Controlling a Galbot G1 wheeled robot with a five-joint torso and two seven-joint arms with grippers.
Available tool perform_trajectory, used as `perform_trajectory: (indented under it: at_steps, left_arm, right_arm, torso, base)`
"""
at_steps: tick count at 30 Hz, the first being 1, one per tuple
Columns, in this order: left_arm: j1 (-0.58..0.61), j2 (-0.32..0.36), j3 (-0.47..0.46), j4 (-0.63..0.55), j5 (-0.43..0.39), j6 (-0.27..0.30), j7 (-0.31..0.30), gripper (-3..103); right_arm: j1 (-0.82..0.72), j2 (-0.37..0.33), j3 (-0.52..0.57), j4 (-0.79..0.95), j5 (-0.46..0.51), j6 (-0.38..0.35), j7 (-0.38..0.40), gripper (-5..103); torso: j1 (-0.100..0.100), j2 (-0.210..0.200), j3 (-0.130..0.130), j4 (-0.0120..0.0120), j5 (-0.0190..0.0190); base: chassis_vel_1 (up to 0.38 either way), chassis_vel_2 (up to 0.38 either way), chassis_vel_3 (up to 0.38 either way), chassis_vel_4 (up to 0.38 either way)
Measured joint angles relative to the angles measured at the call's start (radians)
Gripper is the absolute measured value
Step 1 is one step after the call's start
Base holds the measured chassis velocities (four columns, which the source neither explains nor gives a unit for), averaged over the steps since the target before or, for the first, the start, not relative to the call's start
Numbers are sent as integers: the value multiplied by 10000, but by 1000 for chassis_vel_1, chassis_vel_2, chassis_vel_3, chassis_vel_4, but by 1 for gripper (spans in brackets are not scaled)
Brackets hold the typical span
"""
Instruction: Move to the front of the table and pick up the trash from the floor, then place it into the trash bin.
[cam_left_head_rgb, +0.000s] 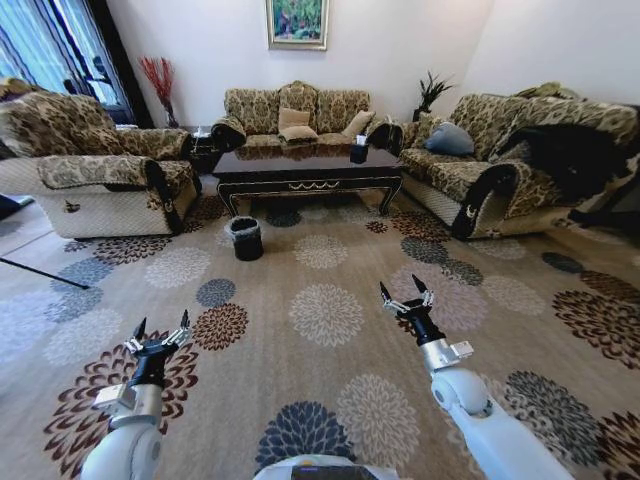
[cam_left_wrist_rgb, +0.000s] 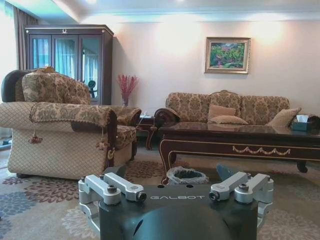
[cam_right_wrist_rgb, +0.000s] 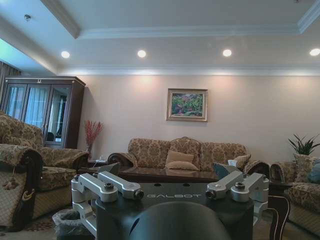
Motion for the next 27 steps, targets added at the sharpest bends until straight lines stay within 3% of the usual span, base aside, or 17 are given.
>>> perform_trajectory:
  at_steps: [27]
  left_arm:
    - [0,0,0,0,0,0,0,100]
  right_arm:
    - [0,0,0,0,0,0,0,100]
  torso:
    - [430,1146,715,0,0]
  base:
    - [0,0,0,0]
